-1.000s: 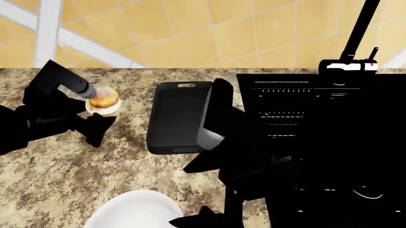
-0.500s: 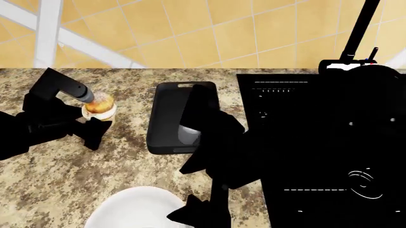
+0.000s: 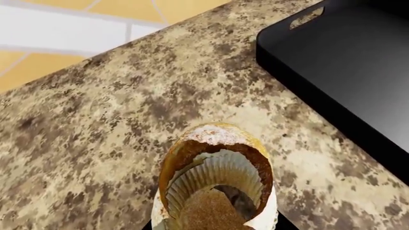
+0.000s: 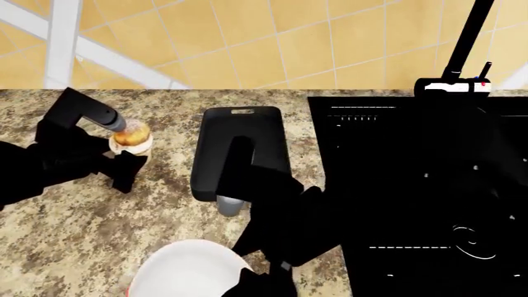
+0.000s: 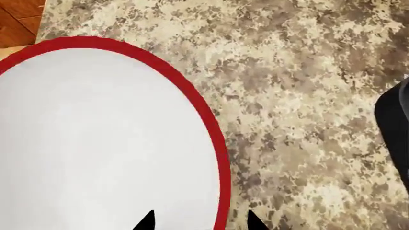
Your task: Move the fresh-baked cupcake off the tray onto the counter, and place the bowl used for mixing into the sink.
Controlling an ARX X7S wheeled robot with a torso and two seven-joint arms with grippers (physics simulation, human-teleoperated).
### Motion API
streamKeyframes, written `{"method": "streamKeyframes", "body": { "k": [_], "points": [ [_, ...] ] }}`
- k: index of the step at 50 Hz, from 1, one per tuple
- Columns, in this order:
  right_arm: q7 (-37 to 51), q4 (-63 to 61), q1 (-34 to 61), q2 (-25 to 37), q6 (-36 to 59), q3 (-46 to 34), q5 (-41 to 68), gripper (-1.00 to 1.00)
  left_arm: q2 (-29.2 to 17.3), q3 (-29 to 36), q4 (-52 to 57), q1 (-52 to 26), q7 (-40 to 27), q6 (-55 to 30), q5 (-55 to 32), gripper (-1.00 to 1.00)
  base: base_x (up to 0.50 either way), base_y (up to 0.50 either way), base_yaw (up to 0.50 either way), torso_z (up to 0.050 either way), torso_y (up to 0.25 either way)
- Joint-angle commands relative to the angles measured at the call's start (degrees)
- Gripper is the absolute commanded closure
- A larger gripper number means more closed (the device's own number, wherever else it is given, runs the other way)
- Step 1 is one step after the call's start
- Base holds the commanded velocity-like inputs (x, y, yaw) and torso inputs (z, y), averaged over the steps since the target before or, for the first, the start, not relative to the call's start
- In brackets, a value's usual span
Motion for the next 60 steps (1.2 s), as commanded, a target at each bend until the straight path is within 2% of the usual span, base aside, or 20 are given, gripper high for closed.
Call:
{"method": "streamKeyframes", "body": {
  "k": [1, 7, 8, 18, 35, 45, 51, 60],
  "points": [
    [-1.1, -2.1, -0.7, -1.6, 0.7, -2.7, -0.7, 1.0, 1.5, 1.4, -1.6, 1.1, 0.2, 0.8, 1.4, 1.0, 0.0, 0.0, 0.0, 0.0, 0.0],
    [-1.4, -1.7, -0.5, -1.3, 0.0, -2.9, -1.8, 1.0, 1.0, 1.5, -1.0, 1.0, 0.7, 0.8, 1.3, 1.0, 0.0, 0.0, 0.0, -0.003, 0.0],
    [-1.0, -1.7, -0.4, -1.2, 0.0, -2.7, -1.5, 1.0, 0.9, 1.5, -0.7, 1.0, 0.4, 0.9, 1.5, -1.0, 0.0, 0.0, 0.0, 0.0, 0.0],
    [-0.9, -1.7, -0.3, -1.0, -0.4, -3.4, -2.3, 1.0, 0.2, 1.8, 0.7, 0.2, 0.8, -0.1, 1.4, -1.0, 0.0, 0.0, 0.0, 0.0, 0.0],
    [-2.1, -0.9, 0.6, -0.6, -1.9, -3.9, -4.8, 1.0, -4.6, 1.3, 8.9, -1.2, 2.2, -1.2, 0.2, -1.0, 0.0, 0.0, 0.0, -0.001, 0.0],
    [-1.9, -1.0, 0.9, -0.3, -2.4, -4.1, -5.5, 1.0, -7.7, -1.2, 14.5, -1.3, 0.7, -2.6, -3.5, -1.0, 0.0, 0.0, 0.0, 0.0, 0.0],
    [-2.2, -1.4, 1.3, 0.2, -3.1, -3.8, -5.8, 1.0, -11.1, -3.3, 19.9, -0.6, 0.2, -1.4, -6.0, -1.0, 0.0, 0.0, 0.0, -0.002, 0.0],
    [-2.0, -1.6, 1.8, 1.8, -4.8, -2.7, -7.0, 1.0, -19.6, -10.7, 28.8, 1.3, -3.3, 3.6, -14.6, -1.0, 0.0, 0.0, 0.0, 0.0, 0.0]
  ]
}}
